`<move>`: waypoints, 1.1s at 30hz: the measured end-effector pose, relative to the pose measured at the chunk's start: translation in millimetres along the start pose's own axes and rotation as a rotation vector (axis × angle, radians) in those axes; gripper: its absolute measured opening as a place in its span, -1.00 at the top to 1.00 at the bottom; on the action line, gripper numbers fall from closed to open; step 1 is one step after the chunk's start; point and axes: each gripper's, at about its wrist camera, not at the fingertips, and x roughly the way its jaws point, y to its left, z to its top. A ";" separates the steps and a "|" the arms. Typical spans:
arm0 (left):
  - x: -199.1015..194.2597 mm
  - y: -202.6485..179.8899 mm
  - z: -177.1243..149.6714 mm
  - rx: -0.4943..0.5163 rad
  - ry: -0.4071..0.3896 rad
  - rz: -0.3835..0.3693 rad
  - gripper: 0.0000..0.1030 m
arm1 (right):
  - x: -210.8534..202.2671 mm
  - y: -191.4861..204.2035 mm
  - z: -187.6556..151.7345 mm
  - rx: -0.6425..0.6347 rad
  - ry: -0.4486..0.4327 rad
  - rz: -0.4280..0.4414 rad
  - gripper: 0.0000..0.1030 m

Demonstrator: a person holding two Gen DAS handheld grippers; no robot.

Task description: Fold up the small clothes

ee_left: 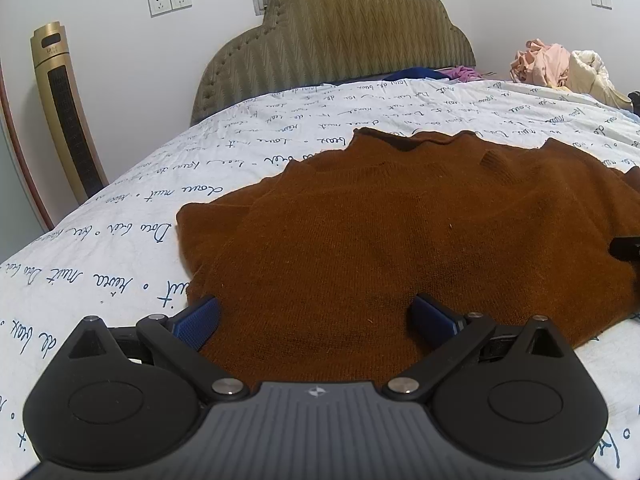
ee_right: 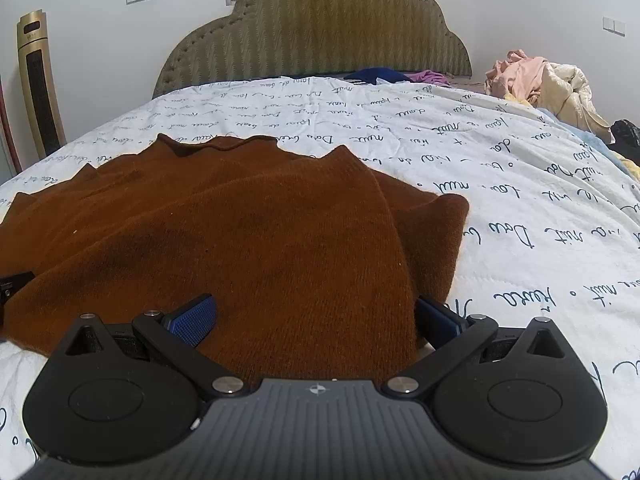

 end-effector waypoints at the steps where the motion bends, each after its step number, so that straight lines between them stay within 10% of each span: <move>1: 0.1 0.1 0.0 0.001 0.000 0.001 -1.00 | -1.0 0.7 -0.5 -0.002 0.000 -0.003 -0.99; 21: -11.6 7.0 5.3 0.019 0.001 0.016 -1.00 | -23.4 3.3 2.0 0.039 -0.012 -0.004 -0.99; 28: -20.6 66.3 36.6 -0.061 -0.026 0.000 -1.00 | -50.1 39.5 16.5 -0.069 -0.087 0.101 -0.99; 33: 20.8 120.2 57.5 -0.225 0.126 -0.138 -1.00 | -54.9 102.0 18.0 -0.267 -0.049 0.271 -0.99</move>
